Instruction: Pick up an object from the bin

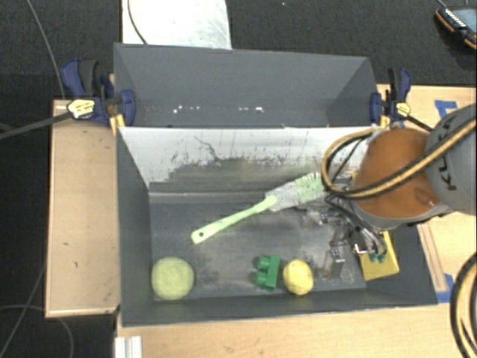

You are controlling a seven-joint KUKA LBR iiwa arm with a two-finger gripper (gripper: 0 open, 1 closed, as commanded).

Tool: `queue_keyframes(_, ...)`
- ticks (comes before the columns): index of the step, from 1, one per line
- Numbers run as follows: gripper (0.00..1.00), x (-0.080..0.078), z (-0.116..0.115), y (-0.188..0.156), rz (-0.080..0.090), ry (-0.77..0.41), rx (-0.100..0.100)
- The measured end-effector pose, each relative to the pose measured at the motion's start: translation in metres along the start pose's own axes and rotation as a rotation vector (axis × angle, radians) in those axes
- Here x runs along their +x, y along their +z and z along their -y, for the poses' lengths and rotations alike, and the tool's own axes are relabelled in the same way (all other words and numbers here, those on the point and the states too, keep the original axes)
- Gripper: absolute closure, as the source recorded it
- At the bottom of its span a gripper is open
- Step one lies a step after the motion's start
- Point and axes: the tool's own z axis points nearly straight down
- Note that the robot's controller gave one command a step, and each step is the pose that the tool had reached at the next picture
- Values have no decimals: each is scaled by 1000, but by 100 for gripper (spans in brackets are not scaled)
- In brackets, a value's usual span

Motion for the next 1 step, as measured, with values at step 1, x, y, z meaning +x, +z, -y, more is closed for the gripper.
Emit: queue_keyframes(1, 0, -6, 36, 31, 1, -220, 0)
